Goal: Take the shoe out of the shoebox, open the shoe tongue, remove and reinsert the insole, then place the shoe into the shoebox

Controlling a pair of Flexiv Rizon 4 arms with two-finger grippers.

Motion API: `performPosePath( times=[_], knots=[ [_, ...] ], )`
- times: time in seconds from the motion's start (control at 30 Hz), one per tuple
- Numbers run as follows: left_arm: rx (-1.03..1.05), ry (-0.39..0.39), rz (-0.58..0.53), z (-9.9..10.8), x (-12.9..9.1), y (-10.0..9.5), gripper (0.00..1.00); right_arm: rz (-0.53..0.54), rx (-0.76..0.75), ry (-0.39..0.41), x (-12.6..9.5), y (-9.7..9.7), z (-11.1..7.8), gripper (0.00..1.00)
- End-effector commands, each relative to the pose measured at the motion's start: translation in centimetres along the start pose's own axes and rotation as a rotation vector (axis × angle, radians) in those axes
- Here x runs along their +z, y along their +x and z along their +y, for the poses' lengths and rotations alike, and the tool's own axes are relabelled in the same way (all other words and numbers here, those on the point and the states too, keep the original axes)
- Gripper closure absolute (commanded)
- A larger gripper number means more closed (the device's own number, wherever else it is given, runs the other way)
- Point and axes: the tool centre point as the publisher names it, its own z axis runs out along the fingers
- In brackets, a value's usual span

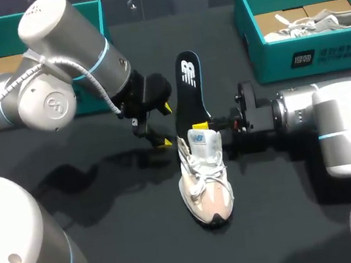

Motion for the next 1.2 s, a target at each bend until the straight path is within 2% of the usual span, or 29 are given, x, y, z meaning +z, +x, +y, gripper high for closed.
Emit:
performPosePath(
  times=[0.03,0.13,0.83,0.93,1.0,1.2],
  knots=[
    [0.001,0.000,0.000,0.0,0.1,0.0,0.00,0.027,-0.025,-0.001,0.1,-0.1,0.2,0.80],
    [0.001,0.000,0.000,0.0,0.1,0.0,0.00,0.043,-0.052,0.002,0.2,0.1,0.9,0.78],
    [0.001,0.000,0.000,0.0,0.1,0.0,0.00,0.048,-0.166,0.074,0.7,0.1,5.4,0.78],
    [0.001,0.000,0.000,0.0,0.1,0.0,0.00,0.044,-0.161,0.075,0.5,-0.3,5.9,0.82],
    [0.001,0.000,0.000,0.0,0.1,0.0,0.00,0.043,-0.137,0.075,0.5,-0.7,5.9,1.00],
    [0.001,0.000,0.000,0.0,0.1,0.0,0.00,0.044,-0.049,0.093,0.5,-1.5,4.0,1.00]
  ],
)
